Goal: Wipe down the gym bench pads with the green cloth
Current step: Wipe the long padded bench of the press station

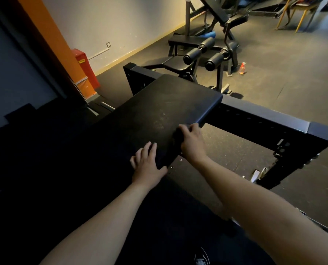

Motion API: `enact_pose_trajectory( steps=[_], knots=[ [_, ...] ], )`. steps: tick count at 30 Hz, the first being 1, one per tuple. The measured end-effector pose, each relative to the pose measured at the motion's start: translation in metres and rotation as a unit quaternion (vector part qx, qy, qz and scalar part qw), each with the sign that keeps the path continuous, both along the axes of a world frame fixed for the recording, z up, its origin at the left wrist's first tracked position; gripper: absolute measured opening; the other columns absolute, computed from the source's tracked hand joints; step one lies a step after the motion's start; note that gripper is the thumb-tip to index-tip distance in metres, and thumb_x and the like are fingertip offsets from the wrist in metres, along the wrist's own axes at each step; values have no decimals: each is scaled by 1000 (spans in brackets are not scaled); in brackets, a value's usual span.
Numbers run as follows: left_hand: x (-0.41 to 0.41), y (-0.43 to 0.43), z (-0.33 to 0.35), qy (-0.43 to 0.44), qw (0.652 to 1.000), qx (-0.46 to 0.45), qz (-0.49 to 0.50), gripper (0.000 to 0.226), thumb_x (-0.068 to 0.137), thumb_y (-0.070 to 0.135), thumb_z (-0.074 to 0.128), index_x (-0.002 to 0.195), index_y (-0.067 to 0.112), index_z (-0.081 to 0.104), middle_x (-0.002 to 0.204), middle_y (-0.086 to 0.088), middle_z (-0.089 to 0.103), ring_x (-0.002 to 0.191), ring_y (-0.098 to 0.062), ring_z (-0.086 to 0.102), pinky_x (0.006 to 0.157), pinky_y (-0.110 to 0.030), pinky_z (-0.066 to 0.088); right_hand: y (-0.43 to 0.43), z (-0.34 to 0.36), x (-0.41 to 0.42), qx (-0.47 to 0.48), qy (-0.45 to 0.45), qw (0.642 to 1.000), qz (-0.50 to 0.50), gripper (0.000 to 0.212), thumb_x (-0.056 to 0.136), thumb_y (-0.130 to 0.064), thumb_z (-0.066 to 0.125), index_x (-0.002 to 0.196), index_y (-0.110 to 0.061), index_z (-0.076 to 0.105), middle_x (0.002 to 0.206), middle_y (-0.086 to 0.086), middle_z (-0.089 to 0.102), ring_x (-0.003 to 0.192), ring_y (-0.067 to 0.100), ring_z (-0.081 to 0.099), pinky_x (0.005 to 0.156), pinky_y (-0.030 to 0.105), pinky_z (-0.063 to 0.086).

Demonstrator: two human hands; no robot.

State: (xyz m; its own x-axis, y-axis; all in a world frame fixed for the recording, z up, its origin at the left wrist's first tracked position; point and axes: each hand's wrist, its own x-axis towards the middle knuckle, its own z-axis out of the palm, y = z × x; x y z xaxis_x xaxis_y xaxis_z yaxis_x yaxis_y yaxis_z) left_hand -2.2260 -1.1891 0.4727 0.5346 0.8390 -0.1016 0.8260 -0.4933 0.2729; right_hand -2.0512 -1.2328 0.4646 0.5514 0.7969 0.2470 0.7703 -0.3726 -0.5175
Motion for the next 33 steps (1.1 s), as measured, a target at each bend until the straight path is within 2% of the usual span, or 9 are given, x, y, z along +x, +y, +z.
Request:
enact_pose_trajectory(
  steps=[5,10,13,15,18,21,26,30,33],
  knots=[
    [3,-2,-2,13,1000,15,15,90,88,53,62,160,30,12,166,5,6,151,-21,4,122,-51,6,7,-5,-6,16,63,997,-42,38,95,-21,54,132,-23,49,131,8,37,121,27,40,104,39,41],
    [5,-3,0,16,999,23,17,91,88,53,64,159,29,13,166,3,10,152,-22,6,122,-51,8,-16,-13,-46,79,92,991,58,34,95,-19,51,129,-17,55,123,5,46,110,18,47,98,38,46],
    [7,-6,2,31,999,40,20,89,90,46,64,159,30,12,167,2,9,152,-22,8,123,-52,9,-22,-14,-56,73,73,991,82,39,93,-37,52,130,-23,52,123,1,45,109,14,46,95,33,46],
    [7,-7,2,25,998,49,22,87,89,47,62,159,30,14,166,2,11,152,-22,9,122,-51,10,-18,-15,-50,56,22,994,91,44,91,-46,54,131,-27,49,123,2,45,109,16,46,93,32,45],
    [7,-7,1,19,999,28,23,88,88,54,60,159,31,14,166,3,10,152,-22,7,121,-50,7,-2,-15,-22,34,-4,998,59,43,91,-36,58,131,-25,50,124,6,46,111,22,47,94,38,47],
    [8,-8,3,40,998,21,33,87,90,56,57,159,32,9,167,4,4,152,-21,2,122,-49,3,12,-6,9,7,72,997,-27,47,91,-24,59,137,-25,48,126,7,46,114,25,44,98,36,43],
    [12,-9,5,43,998,18,38,86,91,55,59,159,32,11,166,3,7,152,-23,4,122,-52,6,2,-1,-17,23,92,996,-7,42,92,-19,54,133,-22,54,124,6,47,114,24,45,97,35,43],
    [11,-8,6,62,997,21,28,85,93,38,62,159,33,9,167,2,5,153,-24,5,123,-52,8,-23,-11,-61,48,100,991,72,33,91,-29,55,124,-26,56,113,-1,45,101,14,46,86,34,50],
    [10,-8,7,67,997,38,23,82,95,33,59,159,35,8,168,2,4,153,-24,5,123,-51,10,-29,-14,-66,52,80,991,93,37,92,-50,51,122,-28,54,111,-1,42,98,12,45,82,30,49]
  ],
)
